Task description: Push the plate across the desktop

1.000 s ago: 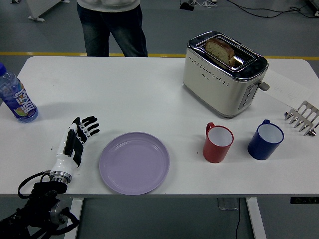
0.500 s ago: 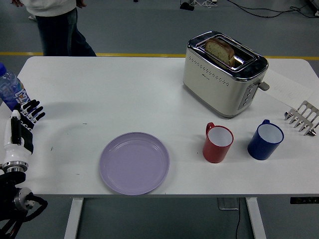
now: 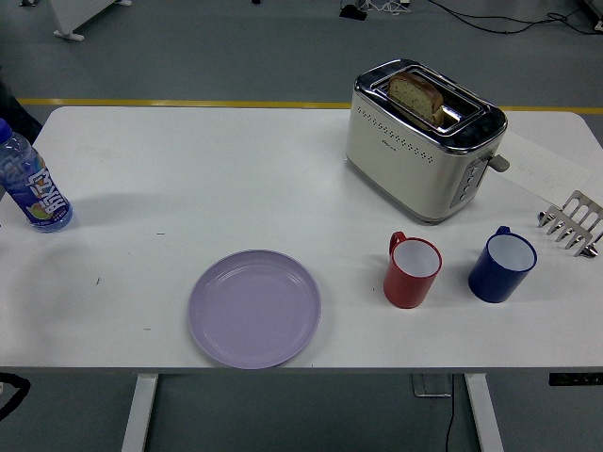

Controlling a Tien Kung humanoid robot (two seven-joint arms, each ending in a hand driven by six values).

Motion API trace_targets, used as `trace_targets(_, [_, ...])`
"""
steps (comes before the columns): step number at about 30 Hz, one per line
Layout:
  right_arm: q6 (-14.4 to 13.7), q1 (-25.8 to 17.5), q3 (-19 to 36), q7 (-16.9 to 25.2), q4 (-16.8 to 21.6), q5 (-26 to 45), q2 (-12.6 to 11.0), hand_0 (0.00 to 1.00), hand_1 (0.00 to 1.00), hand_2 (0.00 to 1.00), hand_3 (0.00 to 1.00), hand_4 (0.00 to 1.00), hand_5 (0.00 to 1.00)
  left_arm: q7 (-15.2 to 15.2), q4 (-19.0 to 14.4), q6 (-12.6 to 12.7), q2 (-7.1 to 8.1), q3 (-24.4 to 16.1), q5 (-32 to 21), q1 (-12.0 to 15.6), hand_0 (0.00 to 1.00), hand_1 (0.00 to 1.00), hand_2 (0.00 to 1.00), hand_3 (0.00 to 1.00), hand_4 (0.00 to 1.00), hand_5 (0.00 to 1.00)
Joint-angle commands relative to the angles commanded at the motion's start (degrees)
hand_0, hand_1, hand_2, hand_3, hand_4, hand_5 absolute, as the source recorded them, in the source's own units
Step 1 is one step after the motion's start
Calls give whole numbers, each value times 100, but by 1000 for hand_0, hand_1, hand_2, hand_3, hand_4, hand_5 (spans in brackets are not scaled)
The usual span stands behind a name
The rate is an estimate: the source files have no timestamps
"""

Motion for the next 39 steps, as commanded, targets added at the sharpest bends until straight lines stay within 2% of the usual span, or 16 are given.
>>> trace_targets(6, [2,-45,6,-13,7,-11,0,599,596,675,635,207,480,4,102,-26,-28,-349,45,83,664,679,692,597,495,998])
trace_targets(12, [3,-84,14,-15,10,-26,0,598,596,675,636,208,480,16,135,-65,-40,-503,76,121,667,678,692,596,503,998])
trace_targets(39, [-39,-47,-35,-2,0,78,0,598,595,675,635,208,484,95,146,-157,-92,-661,63,105,670,678,685,593,518,998])
